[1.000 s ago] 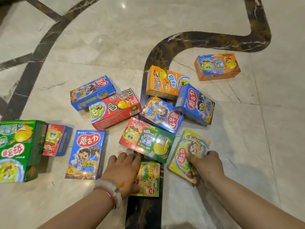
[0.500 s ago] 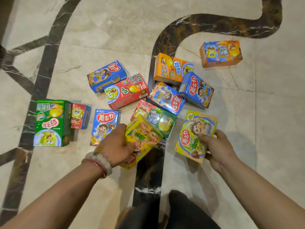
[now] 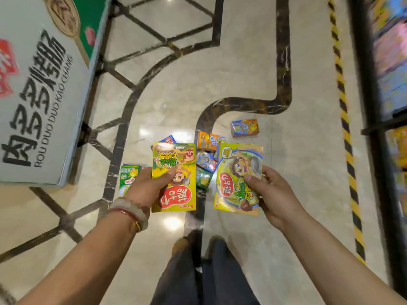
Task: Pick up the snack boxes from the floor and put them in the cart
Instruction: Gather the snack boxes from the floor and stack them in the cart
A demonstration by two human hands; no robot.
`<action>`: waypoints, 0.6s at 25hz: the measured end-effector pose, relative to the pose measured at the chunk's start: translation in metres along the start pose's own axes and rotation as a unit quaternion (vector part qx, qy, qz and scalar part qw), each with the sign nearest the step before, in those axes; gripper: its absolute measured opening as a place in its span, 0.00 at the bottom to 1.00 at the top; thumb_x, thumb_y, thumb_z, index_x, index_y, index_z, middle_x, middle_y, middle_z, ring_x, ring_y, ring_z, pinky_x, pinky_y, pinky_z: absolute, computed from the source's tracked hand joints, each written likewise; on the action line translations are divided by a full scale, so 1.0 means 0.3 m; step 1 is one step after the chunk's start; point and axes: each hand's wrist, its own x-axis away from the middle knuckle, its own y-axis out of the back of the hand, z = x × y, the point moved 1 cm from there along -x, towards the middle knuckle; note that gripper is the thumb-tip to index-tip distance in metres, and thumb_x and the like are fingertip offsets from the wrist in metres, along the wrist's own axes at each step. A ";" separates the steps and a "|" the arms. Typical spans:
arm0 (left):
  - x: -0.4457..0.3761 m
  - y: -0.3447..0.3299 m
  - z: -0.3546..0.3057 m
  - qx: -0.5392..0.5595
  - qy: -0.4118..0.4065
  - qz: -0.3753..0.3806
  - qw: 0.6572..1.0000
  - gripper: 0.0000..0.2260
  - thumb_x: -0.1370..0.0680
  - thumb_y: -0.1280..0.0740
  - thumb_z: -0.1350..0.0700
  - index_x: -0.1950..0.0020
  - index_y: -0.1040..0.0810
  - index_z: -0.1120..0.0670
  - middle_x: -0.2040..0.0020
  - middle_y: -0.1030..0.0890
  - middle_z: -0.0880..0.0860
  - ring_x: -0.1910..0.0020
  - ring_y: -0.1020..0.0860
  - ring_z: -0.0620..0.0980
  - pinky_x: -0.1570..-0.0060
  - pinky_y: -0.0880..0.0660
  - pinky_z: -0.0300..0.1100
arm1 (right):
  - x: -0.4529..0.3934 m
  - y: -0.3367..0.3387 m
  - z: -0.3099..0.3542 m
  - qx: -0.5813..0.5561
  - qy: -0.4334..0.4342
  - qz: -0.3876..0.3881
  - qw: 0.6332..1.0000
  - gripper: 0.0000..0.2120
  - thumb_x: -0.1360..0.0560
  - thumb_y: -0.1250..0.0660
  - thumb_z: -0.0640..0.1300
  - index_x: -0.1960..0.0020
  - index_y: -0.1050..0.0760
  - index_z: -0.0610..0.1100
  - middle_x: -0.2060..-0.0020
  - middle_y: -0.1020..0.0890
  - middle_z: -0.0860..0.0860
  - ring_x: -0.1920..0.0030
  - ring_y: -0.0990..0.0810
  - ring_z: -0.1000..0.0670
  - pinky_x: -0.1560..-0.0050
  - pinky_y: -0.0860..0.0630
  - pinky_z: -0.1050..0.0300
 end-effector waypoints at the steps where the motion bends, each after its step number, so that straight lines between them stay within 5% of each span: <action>1: 0.112 -0.005 -0.085 0.009 -0.004 -0.002 1.000 0.10 0.27 0.29 0.50 0.52 0.19 0.55 0.52 0.16 0.60 0.56 0.18 0.59 0.46 0.23 0.59 | 0.100 -0.009 0.095 -0.004 0.008 0.012 1.000 0.08 0.24 0.35 0.33 0.48 0.24 0.42 0.63 0.15 0.51 0.65 0.16 0.52 0.70 0.22 0.61; 8: 0.677 -0.016 -0.449 0.073 -0.111 0.085 0.987 0.11 0.30 0.31 0.53 0.53 0.20 0.59 0.59 0.16 0.59 0.66 0.18 0.53 0.58 0.20 0.47 | 0.629 -0.026 0.448 -0.024 0.095 0.045 0.994 0.10 0.24 0.35 0.35 0.43 0.23 0.40 0.56 0.15 0.44 0.60 0.16 0.47 0.60 0.19 0.55; 12: 0.846 0.009 -0.544 0.050 -0.152 0.146 0.976 0.14 0.32 0.31 0.54 0.51 0.20 0.60 0.57 0.17 0.62 0.66 0.18 0.55 0.61 0.21 0.47 | 0.845 -0.052 0.493 -0.055 0.156 0.008 0.986 0.09 0.25 0.35 0.35 0.45 0.23 0.39 0.55 0.16 0.41 0.60 0.17 0.46 0.60 0.21 0.52; 15: 0.928 0.034 -0.571 0.019 -0.162 0.197 0.967 0.08 0.27 0.32 0.58 0.52 0.21 0.61 0.59 0.16 0.61 0.68 0.18 0.55 0.64 0.20 0.46 | 0.968 -0.082 0.464 -0.096 0.181 -0.032 0.978 0.09 0.25 0.35 0.36 0.45 0.23 0.38 0.53 0.16 0.39 0.56 0.17 0.42 0.50 0.22 0.43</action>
